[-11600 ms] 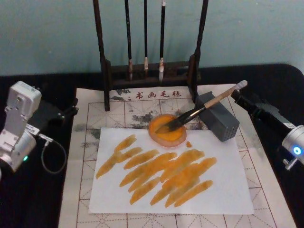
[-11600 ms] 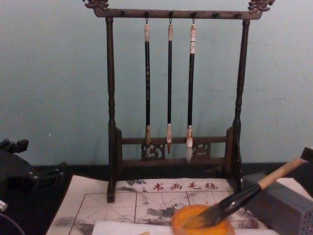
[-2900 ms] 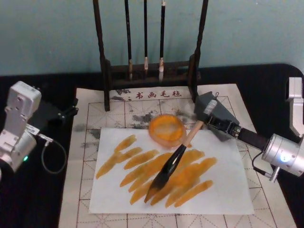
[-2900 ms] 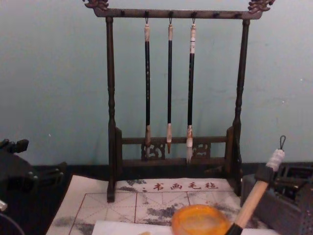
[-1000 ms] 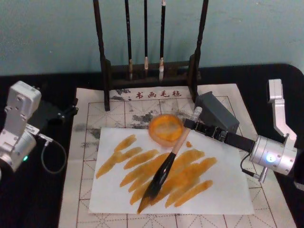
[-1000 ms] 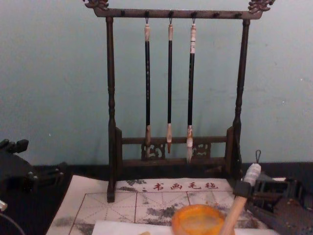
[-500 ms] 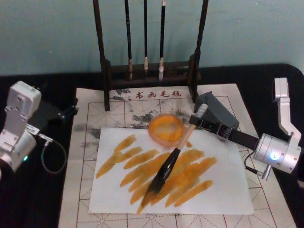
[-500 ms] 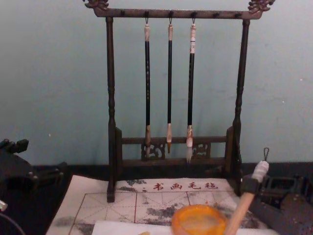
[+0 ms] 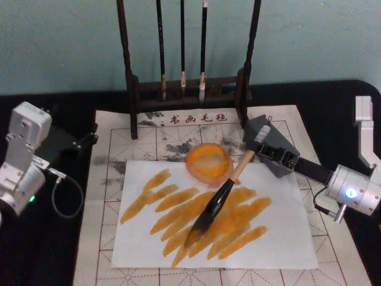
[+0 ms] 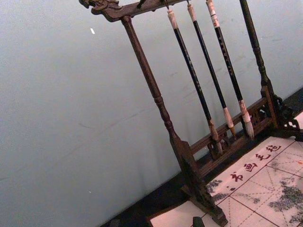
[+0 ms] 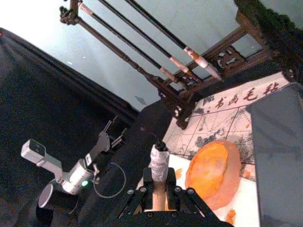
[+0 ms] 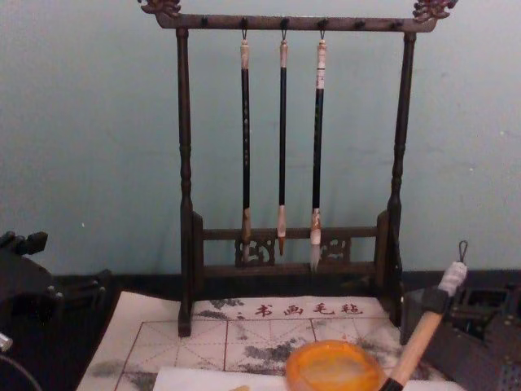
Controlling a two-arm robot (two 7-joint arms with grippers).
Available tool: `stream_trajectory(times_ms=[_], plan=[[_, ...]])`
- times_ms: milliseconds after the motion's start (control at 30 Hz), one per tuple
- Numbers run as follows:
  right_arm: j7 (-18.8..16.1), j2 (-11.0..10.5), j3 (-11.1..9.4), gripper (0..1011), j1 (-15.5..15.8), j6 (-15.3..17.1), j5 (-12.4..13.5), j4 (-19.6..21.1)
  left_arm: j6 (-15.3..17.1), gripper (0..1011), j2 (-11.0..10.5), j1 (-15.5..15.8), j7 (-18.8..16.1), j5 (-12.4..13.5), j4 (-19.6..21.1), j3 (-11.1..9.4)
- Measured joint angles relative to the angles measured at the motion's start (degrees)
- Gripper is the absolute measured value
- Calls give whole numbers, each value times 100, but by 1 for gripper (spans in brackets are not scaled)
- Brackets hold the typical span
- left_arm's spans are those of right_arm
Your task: Pick up the brush from the inkstone, write on the paper, then place the brush back to its original position.
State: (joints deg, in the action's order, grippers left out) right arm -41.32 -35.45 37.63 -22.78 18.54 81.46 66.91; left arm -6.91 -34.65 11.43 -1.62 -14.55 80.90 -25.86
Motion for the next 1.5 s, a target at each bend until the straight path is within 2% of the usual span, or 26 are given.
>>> stream_trajectory(times_ms=[433,833,1500], plan=[[82,-29,-218,175,70,-89,119,-43,0,1001,0,0,0,0,0,0],[260,-55,-506,176,219,-226,405,80,0,1001,0,0,0,0,0,0],[504,67,-687,176,303,-369,707,106,0,1001,0,0,0,0,0,0]])
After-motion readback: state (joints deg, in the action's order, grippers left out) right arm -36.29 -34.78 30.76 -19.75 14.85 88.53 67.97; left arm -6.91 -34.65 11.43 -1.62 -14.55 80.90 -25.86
